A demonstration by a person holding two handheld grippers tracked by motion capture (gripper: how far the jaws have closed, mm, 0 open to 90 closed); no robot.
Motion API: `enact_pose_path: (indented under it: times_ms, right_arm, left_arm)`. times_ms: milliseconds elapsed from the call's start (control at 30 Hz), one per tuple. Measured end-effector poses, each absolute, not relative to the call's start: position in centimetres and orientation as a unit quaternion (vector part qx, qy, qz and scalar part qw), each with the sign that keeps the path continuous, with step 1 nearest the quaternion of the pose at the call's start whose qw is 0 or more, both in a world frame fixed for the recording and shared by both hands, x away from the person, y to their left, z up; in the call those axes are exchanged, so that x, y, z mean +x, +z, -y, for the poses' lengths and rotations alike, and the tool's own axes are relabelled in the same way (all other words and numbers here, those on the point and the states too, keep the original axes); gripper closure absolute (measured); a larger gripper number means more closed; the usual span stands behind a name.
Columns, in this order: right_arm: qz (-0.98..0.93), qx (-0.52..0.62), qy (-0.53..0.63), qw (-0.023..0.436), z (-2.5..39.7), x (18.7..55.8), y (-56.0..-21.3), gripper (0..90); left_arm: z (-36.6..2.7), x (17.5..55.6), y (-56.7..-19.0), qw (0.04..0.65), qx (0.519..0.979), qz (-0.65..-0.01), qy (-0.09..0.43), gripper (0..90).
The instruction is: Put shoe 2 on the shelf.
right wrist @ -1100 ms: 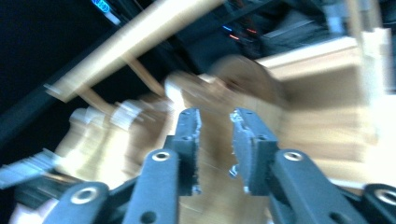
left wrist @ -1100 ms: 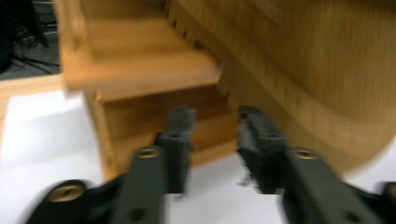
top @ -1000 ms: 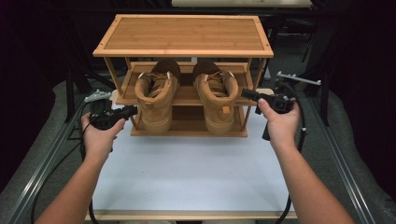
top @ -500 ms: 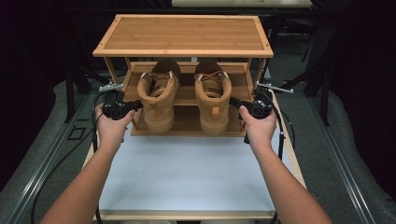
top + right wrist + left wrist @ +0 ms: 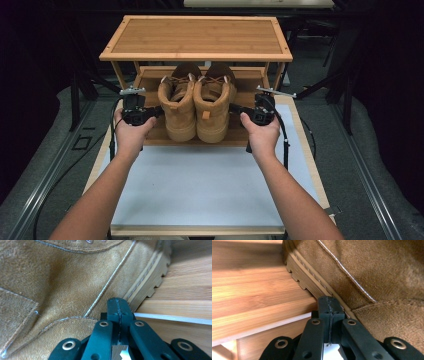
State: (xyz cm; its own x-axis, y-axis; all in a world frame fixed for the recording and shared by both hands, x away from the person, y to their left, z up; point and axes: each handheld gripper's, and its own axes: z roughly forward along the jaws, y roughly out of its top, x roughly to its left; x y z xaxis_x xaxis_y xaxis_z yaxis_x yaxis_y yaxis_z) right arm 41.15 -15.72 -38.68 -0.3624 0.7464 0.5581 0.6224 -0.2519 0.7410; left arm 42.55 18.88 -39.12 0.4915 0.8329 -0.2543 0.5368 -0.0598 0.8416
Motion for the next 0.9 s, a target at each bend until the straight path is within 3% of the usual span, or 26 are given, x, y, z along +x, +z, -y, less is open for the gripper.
enact_pose_path:
  times_ms: [100, 233, 500, 900]
  right_arm:
    - [-0.597, 0.555, 0.578, 0.038, 16.1, 41.4, -39.0, 90.0]
    - [-0.626, 0.555, 0.542, 0.076, 16.0, 41.5, -38.1, 90.0]
    - [-0.632, 0.555, 0.534, 0.088, 15.8, 41.4, -38.2, 90.0]
    - [-0.654, 0.546, 0.519, 0.072, 16.3, 39.9, -38.8, 90.0]
  left_arm:
    - [-19.1, 42.7, -39.1, 0.497, 0.708, -0.482, 0.140, 90.0]
    - [-19.0, 42.5, -39.0, 0.505, 0.706, -0.479, 0.131, 90.0]
    - [-19.2, 42.5, -39.4, 0.496, 0.715, -0.477, 0.127, 90.0]
    - [-19.9, 40.4, -39.9, 0.492, 0.731, -0.463, 0.101, 87.5]
